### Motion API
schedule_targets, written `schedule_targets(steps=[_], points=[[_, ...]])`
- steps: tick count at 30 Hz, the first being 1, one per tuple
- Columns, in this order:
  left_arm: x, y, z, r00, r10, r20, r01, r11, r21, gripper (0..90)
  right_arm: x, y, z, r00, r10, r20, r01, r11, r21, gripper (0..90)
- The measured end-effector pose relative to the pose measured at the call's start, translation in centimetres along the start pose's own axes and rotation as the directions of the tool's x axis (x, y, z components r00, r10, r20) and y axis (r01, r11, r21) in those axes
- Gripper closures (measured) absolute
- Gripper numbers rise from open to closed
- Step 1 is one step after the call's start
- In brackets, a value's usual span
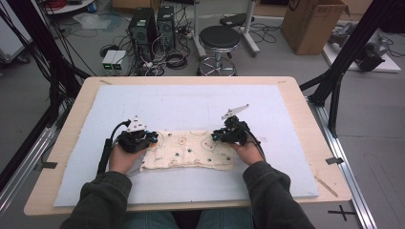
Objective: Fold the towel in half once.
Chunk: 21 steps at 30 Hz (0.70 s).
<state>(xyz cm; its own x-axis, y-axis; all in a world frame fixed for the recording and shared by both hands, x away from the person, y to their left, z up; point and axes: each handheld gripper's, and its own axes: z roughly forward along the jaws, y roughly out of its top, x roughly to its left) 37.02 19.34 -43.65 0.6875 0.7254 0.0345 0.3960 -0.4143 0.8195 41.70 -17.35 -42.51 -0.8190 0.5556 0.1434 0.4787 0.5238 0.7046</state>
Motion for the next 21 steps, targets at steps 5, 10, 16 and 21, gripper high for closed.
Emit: schedule_targets(steps=[5,10,16,21], points=[[0.0,-0.1,0.2,0.9999,0.000,0.014,0.000,0.9998,0.020,79.2,-0.3,-0.2,-0.2,0.9999,0.008,0.009,-0.008,1.000,0.004,73.0],[0.0,-0.2,0.4,0.9999,-0.006,0.008,0.005,0.9994,0.033,78.9,-0.7,-0.6,-0.3,0.9996,0.023,0.018,-0.024,1.000,0.016,72.2],[0.0,-0.4,0.7,0.9998,-0.013,0.014,0.012,0.9986,0.051,77.8,-1.2,-1.3,-0.5,0.9989,0.040,0.024,-0.040,0.999,0.024,71.7],[0.1,-0.4,0.7,0.9996,-0.023,0.017,0.022,0.9985,0.050,76.7,-1.3,-1.7,-0.7,0.9987,0.045,0.024,-0.045,0.999,0.025,70.0]])
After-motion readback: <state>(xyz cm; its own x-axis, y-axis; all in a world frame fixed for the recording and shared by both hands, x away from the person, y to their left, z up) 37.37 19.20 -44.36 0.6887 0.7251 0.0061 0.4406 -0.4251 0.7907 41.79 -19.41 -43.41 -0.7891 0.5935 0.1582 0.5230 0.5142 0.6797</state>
